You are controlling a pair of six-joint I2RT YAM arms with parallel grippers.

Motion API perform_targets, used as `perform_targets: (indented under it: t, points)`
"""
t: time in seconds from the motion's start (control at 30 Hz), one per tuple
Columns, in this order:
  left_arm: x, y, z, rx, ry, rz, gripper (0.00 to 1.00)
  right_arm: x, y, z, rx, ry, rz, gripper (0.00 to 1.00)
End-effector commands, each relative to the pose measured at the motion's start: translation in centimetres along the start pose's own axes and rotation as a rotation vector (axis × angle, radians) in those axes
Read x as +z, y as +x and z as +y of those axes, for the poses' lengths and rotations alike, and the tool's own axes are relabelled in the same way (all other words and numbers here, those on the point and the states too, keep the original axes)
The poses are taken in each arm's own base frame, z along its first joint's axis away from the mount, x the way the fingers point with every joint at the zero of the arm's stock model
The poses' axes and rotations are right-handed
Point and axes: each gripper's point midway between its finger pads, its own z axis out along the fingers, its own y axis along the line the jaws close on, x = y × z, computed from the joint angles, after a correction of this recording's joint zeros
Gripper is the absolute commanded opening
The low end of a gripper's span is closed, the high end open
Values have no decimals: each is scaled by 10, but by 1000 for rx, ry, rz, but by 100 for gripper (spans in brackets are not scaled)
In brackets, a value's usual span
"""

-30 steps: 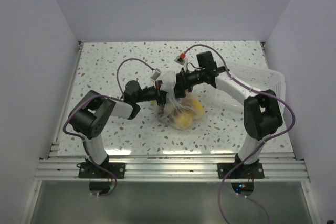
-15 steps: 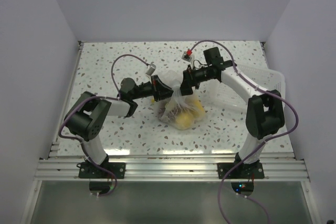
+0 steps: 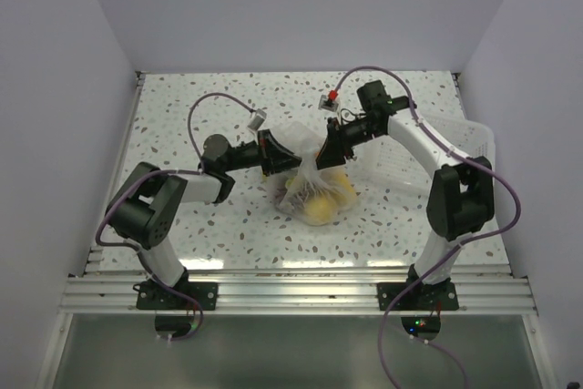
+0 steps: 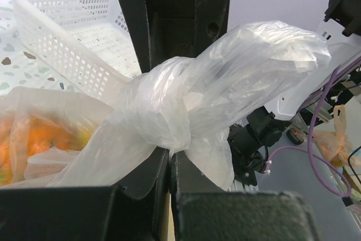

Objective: Place the fake fruits into the plastic bag and tie a complex knot
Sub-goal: Tie the plastic bag at the center of the board.

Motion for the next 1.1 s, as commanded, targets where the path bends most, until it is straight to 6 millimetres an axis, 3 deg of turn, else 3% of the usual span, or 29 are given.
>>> perform_targets:
  t: [0.0,0.17,0.3,0.6,0.7,0.87,1.0,1.07]
  points:
    - [-9,-30,-28,184,82,-73,0,4,6,5,-21,-73,-14,35]
    - [-17,-22,-27,177,61,-45,0,7,12,-1,-11,-55,11,11]
    - [-17,-20,-23,176,53,-37,0,14,2,0,-13,-31,-27,9]
    - [-11,-54,-5,156,17,-94,0,21,-3,5,-38,-69,-30,12]
    - [-19,-45,-3,152,6,-59,0,20,-3,2,-40,-62,-24,15]
    - [-29,-32,-6,174,-22,-13,0,8,-3,4,-45,-69,-13,40]
    - [-31,-26,5,166,-72,11,0,9,-5,7,-60,-107,-23,37]
    - [-33,-22,12,166,-112,35,0,10,-7,6,-70,-113,-23,29]
